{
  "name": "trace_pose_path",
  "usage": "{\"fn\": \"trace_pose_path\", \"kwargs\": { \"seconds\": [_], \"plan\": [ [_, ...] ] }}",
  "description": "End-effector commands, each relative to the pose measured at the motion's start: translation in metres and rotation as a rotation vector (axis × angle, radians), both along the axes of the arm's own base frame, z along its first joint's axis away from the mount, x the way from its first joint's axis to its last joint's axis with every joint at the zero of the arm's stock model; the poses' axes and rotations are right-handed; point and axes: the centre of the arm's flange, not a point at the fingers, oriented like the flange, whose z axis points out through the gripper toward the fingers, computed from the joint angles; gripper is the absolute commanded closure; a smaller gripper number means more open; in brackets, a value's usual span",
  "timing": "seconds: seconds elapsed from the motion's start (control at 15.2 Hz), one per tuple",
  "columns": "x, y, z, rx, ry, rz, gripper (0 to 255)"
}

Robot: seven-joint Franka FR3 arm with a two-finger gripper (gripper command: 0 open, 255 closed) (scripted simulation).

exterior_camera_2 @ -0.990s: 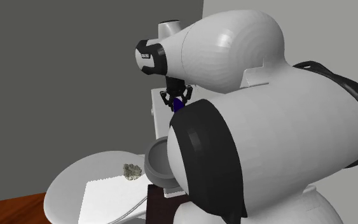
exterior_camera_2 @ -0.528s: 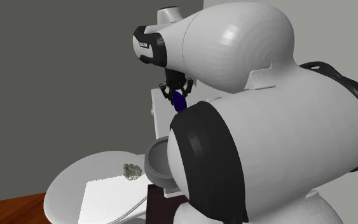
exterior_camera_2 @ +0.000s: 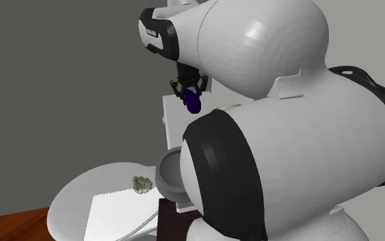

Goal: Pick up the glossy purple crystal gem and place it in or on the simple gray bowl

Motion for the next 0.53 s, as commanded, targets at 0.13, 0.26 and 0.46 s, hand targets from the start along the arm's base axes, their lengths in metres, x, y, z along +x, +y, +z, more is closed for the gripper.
{"fn": "trace_pose_path", "kwargs": {
  "seconds": [0.13, 0.26, 0.46],
  "plan": [
    [0.0, 0.0, 0.021, 0.0, 0.0, 0.0, 255],
    [-0.013, 0.002, 0.024, 0.0, 0.0, 0.0, 255],
    [-0.052, 0.009, 0.024, 0.0, 0.0, 0.0, 255]
  ]
}}
